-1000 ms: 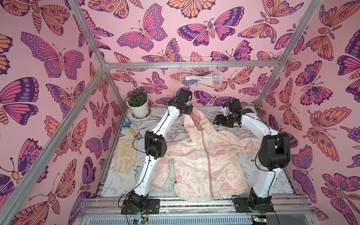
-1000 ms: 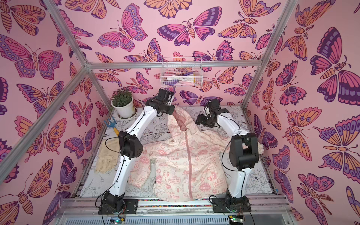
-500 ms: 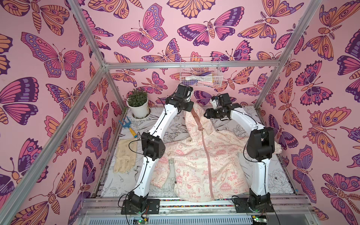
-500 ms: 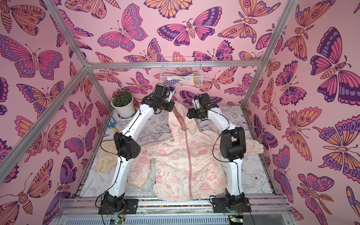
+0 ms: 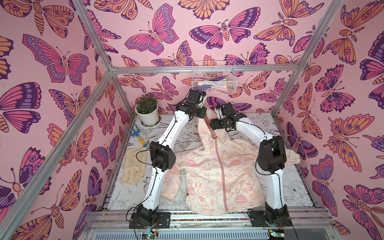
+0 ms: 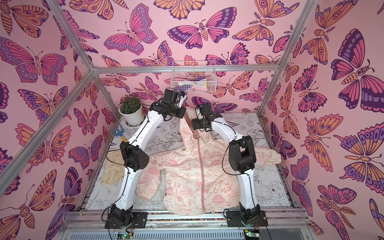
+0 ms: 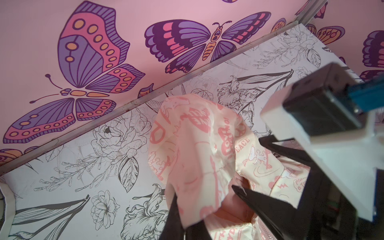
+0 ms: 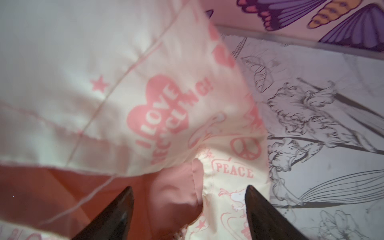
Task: Unzip the jacket
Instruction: Flatten out the jacket at the center of the board.
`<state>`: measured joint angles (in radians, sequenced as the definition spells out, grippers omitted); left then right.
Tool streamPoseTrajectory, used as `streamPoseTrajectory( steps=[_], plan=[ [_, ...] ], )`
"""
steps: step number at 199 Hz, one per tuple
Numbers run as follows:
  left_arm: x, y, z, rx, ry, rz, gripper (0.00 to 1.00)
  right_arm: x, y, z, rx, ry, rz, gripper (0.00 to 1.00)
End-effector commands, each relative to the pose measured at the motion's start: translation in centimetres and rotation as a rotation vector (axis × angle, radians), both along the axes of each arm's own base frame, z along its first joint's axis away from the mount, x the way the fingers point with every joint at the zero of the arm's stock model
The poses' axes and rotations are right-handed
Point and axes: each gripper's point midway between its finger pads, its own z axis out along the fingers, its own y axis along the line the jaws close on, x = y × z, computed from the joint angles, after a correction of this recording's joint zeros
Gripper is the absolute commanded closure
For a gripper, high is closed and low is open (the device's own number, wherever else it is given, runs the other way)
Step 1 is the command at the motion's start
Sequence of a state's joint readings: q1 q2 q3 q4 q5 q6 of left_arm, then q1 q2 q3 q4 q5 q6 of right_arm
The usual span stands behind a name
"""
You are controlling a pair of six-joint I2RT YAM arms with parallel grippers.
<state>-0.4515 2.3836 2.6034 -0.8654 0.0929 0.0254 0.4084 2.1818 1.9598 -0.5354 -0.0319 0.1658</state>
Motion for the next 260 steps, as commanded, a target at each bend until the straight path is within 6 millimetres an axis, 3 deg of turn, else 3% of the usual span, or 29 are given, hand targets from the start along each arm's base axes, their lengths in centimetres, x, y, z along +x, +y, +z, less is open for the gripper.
streamPoseTrajectory(
  steps=[1,46,60,72,97,113,143,184,229,260],
  plan=[
    [-1.0,0.3,2.6,-0.034,-0.021,-0.019,1.00,2.3,-1.5,1.1,-0.049,-0.060,-0.112,0.21],
    [-1.7,0.4,1.7,-0.030,0.013,-0.027,1.00,3.8,-0.9,3.5,-0.037,-0.095,-0.102,0.52],
    [-1.8,0.4,1.4,-0.029,0.022,-0.025,1.00,3.8,-0.6,3.8,-0.026,-0.098,-0.092,0.56],
    [-1.8,0.4,1.3,-0.031,0.028,-0.025,1.00,3.3,0.1,3.8,-0.001,-0.086,-0.053,0.53],
    [-1.8,0.3,1.3,-0.036,0.031,-0.023,1.00,1.5,1.2,2.9,0.033,-0.074,0.022,0.28],
    [-1.9,0.3,1.4,-0.040,0.032,-0.022,1.00,0.4,1.4,2.5,0.076,-0.094,0.045,0.22],
    [-2.6,0.3,1.8,-0.049,0.041,-0.026,1.00,-0.5,1.1,2.5,0.106,-0.153,0.033,0.20],
    [-3.9,1.1,2.0,-0.046,0.065,-0.015,1.00,-0.3,2.7,3.5,0.091,-0.197,0.067,0.17],
    [-4.8,1.3,1.9,-0.045,0.085,-0.016,1.00,-0.1,4.9,4.1,0.067,-0.239,0.071,0.19],
    [-5.0,1.6,1.6,-0.035,0.091,-0.012,1.00,0.2,5.1,4.2,0.028,-0.264,0.024,0.23]
  ],
)
